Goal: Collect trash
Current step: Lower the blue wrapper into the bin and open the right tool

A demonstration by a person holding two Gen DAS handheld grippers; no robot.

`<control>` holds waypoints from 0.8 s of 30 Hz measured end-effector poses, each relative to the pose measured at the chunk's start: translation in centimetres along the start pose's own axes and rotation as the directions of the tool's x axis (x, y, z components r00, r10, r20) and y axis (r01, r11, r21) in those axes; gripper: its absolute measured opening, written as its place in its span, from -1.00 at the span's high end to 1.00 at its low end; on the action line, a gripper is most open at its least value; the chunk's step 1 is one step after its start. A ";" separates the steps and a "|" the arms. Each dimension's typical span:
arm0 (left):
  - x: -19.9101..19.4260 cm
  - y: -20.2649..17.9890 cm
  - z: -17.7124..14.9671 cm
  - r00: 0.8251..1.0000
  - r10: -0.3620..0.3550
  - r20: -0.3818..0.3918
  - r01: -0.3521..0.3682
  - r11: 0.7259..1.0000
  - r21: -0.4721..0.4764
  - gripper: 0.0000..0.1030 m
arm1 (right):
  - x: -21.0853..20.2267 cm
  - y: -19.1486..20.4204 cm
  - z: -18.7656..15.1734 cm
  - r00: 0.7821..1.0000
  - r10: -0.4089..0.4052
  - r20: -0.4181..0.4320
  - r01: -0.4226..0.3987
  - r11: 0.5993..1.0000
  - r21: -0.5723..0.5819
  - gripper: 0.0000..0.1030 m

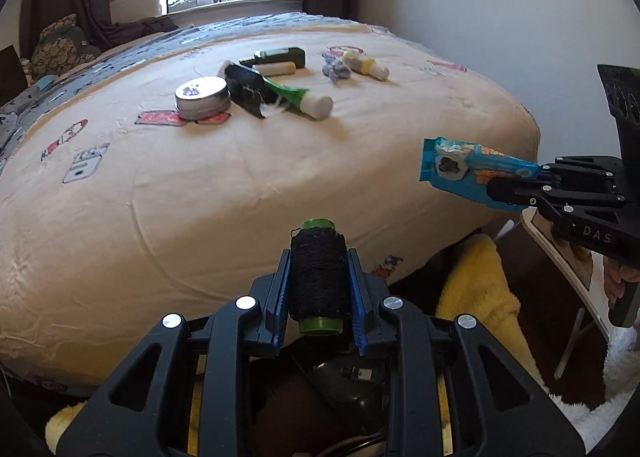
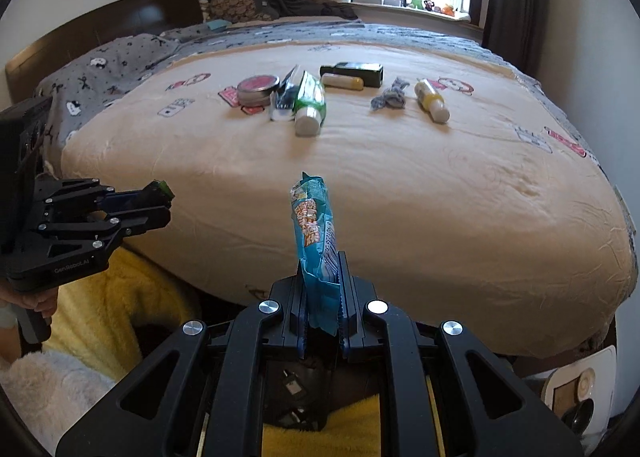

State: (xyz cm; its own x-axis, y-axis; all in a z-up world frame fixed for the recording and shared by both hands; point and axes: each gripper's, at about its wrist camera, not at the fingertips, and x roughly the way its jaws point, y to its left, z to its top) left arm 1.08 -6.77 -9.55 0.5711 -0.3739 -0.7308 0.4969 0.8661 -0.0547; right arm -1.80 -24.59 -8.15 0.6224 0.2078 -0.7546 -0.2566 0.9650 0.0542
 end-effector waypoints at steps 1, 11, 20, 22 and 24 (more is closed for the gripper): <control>0.5 -0.3 -0.7 1.000 -0.008 -0.017 0.008 1.000 0.004 0.53 | 0.5 0.1 -0.7 1.000 0.010 -0.022 -0.010 1.000 0.005 0.74; 7.4 -1.3 -6.3 0.962 -0.074 -0.261 0.076 0.997 -0.006 0.53 | 7.7 1.9 -6.8 0.950 0.099 -0.295 -0.094 0.995 0.029 0.75; 12.8 -1.6 -9.4 0.888 -0.150 -0.434 0.139 0.989 -0.057 0.53 | 13.0 1.8 -10.4 0.900 0.090 -0.426 -0.037 0.991 0.132 0.74; 13.2 -1.3 -9.7 0.881 -0.149 -0.448 0.131 0.989 -0.071 0.52 | 13.3 1.7 -10.6 0.898 0.093 -0.429 -0.031 0.988 0.150 0.69; 13.3 -1.1 -10.1 0.877 -0.153 -0.455 0.129 0.988 -0.084 0.50 | 13.5 1.6 -10.8 0.896 0.095 -0.435 -0.025 0.986 0.163 0.68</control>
State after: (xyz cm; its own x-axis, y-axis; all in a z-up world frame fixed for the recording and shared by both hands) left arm 1.55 -9.33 -26.03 0.1280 -0.3095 -0.9423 0.5096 0.8356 -0.2052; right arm -1.71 -21.99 -25.32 0.2116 0.2080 -0.9550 -0.1487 0.9726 0.1789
